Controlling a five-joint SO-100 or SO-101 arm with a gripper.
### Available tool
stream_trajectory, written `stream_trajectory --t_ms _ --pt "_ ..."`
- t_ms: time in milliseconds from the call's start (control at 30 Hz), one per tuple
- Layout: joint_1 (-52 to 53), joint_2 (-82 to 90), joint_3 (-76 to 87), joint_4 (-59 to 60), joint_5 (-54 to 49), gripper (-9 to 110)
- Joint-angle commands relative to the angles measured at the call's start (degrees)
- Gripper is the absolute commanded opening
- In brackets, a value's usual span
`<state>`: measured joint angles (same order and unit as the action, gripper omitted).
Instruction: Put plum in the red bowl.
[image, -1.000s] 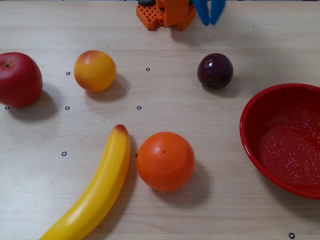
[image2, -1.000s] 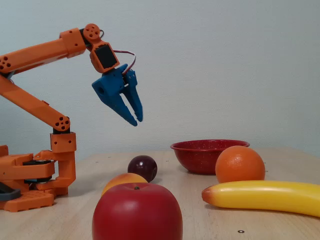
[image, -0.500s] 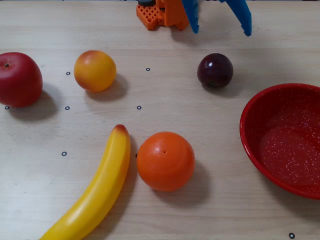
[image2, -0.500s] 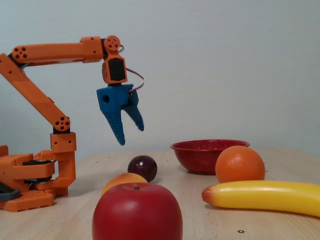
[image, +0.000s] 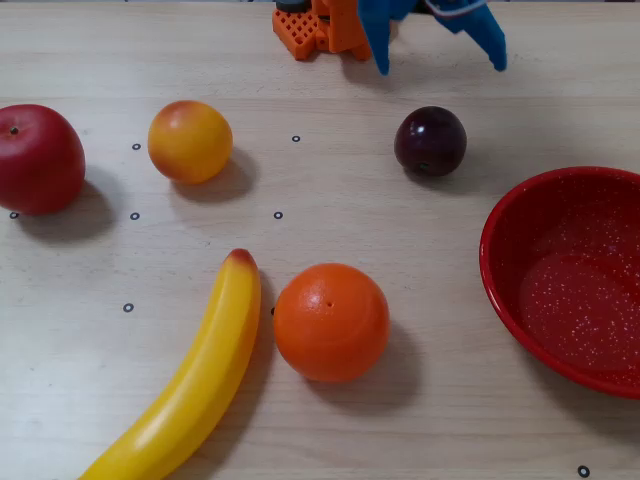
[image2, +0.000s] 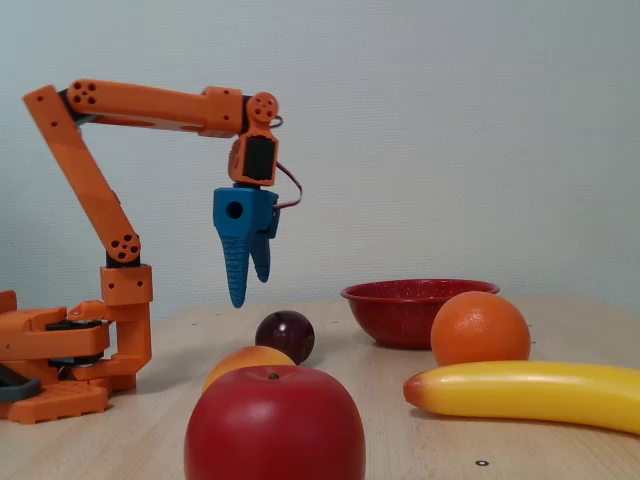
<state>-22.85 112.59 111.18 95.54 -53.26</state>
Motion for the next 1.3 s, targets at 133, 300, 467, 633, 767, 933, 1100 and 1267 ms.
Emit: stream_trajectory --t_ms 133,300,467,633,767,933,1100,1267 --pt "1.8 -2.6 -5.1 -2.2 -3.1 47" --pt "1.9 -6.4 -5.5 -5.7 -2.5 47" --pt "2.3 -11.6 -7.1 -8.3 -1.5 47" --pt "2.8 -15.1 -8.3 -10.4 -0.9 47" --pt "3.5 -16.6 -8.3 -11.8 -1.8 47" --pt "4.5 -17.8 -8.8 -12.3 -2.8 47" --pt "5.5 -18.7 -8.9 -12.6 -3.7 46" --pt "6.1 -19.2 -9.1 -12.9 -4.0 46"
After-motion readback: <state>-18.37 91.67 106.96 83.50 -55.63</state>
